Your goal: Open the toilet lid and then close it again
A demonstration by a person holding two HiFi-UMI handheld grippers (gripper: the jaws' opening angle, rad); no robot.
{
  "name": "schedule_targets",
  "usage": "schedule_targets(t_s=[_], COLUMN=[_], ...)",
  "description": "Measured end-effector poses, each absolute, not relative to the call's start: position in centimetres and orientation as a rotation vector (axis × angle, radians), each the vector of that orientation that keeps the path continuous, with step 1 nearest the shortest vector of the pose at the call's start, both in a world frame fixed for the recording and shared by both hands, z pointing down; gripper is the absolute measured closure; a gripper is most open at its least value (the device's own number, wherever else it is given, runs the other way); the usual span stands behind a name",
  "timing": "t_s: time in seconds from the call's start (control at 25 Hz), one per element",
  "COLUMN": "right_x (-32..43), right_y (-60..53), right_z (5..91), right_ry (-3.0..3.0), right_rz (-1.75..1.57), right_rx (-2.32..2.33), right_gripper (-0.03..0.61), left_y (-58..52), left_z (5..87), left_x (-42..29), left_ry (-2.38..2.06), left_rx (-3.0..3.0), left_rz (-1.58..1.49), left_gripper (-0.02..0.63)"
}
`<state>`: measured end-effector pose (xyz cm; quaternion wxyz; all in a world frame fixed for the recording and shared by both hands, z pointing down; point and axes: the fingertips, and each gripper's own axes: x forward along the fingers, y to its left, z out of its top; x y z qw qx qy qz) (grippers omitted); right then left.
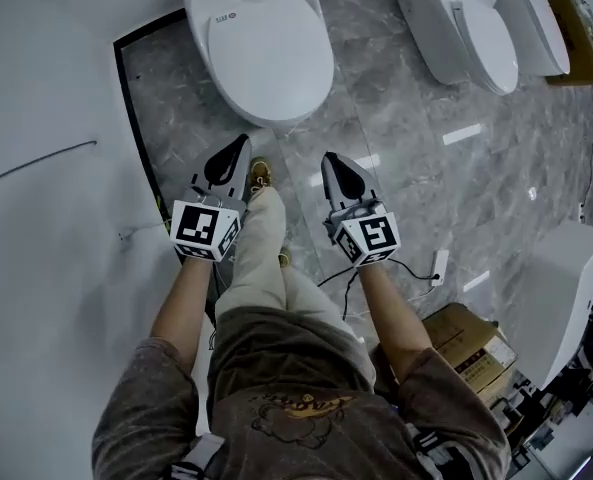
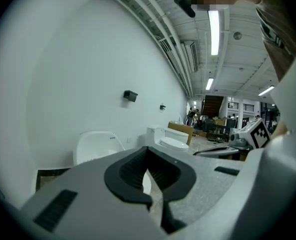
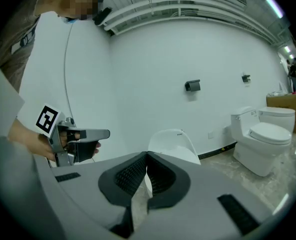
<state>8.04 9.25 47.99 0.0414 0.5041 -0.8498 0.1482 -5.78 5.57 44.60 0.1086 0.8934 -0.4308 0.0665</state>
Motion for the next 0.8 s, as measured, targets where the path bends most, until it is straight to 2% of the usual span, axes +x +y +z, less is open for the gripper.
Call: schedule_targets(t_s=[0.48, 0.64, 0.8], right_x=[6.6, 7.5, 7.3], right_y=[-0.3, -1.2, -2.4], right_z=[73.1, 78.2, 80.7], right_ry=[-2.506, -2.478, -2.476], right_rz=[0.624, 0.655, 0.661], right_rx=[1.488, 1.493, 1.48], right_gripper=[0.552, 0.552, 0.552], left_y=[-2.4, -2.8, -3.6], left_z=[70.9, 77.3, 80.4], left_x=[-5.1, -4.3, -3.6], left_ry=[-1.228, -1.224, -1.215], left_rx=[2.497, 2.459, 2.443], left_rz=[0.295, 0.348, 0.365], left_gripper=[0.604, 0.604, 0.604])
